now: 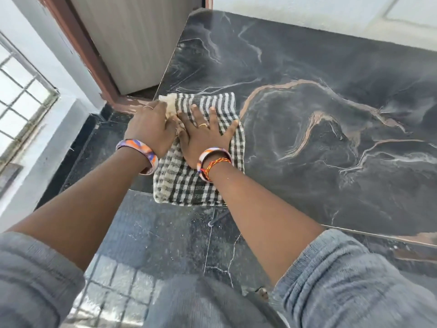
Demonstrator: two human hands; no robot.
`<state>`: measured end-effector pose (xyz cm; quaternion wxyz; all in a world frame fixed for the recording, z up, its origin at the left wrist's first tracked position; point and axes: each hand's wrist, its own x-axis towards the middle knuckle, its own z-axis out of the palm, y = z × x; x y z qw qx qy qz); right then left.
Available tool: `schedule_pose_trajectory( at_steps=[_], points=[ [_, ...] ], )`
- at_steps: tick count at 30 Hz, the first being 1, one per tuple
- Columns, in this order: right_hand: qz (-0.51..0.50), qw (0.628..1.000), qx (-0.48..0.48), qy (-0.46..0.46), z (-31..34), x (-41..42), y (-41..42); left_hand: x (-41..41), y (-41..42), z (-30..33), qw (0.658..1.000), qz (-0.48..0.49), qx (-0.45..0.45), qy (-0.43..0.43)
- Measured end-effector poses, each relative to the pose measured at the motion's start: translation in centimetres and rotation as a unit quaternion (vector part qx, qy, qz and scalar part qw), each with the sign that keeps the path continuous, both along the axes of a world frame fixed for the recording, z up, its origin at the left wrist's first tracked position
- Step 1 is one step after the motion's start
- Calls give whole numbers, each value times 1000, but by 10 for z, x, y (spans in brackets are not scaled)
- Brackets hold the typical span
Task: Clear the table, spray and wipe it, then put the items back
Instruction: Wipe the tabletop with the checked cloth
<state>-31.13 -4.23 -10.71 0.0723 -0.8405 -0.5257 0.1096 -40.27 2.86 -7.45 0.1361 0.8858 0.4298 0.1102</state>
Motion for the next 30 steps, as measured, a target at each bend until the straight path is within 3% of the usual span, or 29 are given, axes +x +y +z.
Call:
schedule_pose_trajectory(
  at_steps=[8, 16, 20, 25, 30],
  points=[
    [-105, 994, 1, -2, 0, 143, -75, 111, -66, -1, 992, -105, -1, 67],
    [-235, 972, -16, 0, -2, 335, -239, 298, -180, -4, 981, -170, -22, 92],
    [-344, 938, -38, 3, -4, 409, -345, 389, -246, -2, 966, -244, -40, 80],
    [-490, 869, -62, 14, -2, 460, -451, 475, -320, -3, 945, -316, -43, 68],
    [-593, 803, -50, 32, -1, 474, -493, 516, -352, -8, 931, -353, -54, 68]
  ],
)
